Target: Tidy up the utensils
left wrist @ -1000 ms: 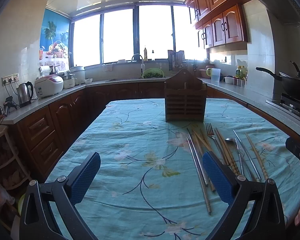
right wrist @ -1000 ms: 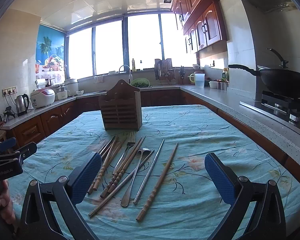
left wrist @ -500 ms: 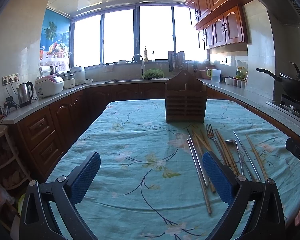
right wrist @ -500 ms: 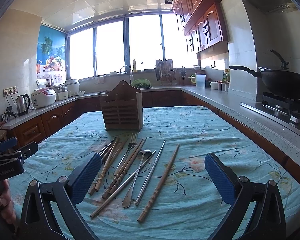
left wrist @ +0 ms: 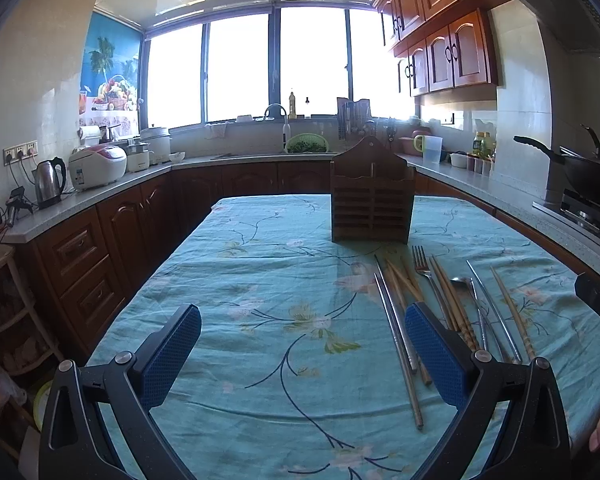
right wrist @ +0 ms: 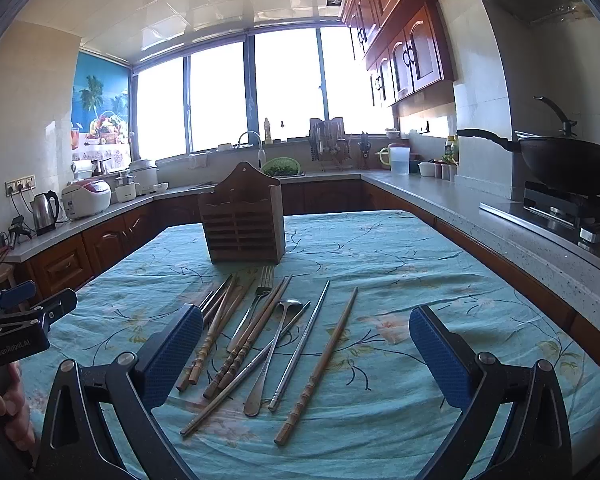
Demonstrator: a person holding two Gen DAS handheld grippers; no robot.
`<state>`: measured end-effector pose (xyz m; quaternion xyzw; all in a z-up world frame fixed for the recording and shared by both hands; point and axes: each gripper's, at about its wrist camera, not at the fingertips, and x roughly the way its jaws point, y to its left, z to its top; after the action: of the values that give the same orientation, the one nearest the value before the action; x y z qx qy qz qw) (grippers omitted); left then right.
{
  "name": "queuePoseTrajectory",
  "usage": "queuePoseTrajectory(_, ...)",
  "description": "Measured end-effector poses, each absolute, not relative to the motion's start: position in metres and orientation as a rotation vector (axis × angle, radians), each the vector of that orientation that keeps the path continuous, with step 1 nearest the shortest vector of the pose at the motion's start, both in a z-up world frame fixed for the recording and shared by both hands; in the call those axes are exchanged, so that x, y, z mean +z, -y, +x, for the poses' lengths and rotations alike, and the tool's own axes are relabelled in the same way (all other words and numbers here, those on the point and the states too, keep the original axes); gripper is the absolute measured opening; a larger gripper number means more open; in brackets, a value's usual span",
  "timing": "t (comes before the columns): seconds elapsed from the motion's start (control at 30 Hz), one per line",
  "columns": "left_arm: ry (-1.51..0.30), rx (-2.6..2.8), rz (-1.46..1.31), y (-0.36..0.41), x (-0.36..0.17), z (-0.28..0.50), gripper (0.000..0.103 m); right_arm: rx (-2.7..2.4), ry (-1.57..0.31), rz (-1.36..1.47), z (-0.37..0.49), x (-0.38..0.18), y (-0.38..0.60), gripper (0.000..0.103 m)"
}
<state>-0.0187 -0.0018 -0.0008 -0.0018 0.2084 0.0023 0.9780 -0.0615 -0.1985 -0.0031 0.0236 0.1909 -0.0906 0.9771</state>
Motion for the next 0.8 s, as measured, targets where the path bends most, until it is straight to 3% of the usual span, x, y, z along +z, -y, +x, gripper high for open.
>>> queuePoseTrajectory(0.47, -0.63, -0.062, -0.096, -0.013, 0.013, 0.048, 0.102, -0.196, -0.519, 0.077, -0.034, 0.0, 0.22, 0.103)
queuePoseTrajectory(0.57, -0.694, -0.108, -0.128, -0.015, 0.018, 0.075, 0.096, -0.195, -0.559, 0.107, -0.023, -0.002, 0.23, 0.103)
queuePoseTrajectory(0.63, -0.732, -0.147, -0.143, -0.013, 0.021, 0.093, 0.091, -0.192, -0.587, 0.13, -0.015, -0.003, 0.238, 0.099)
queuePoseTrajectory(0.8, -0.787, -0.223, -0.137, 0.0, 0.027, 0.127, 0.082, -0.206, -0.66, 0.185, 0.008, -0.005, 0.258, 0.077)
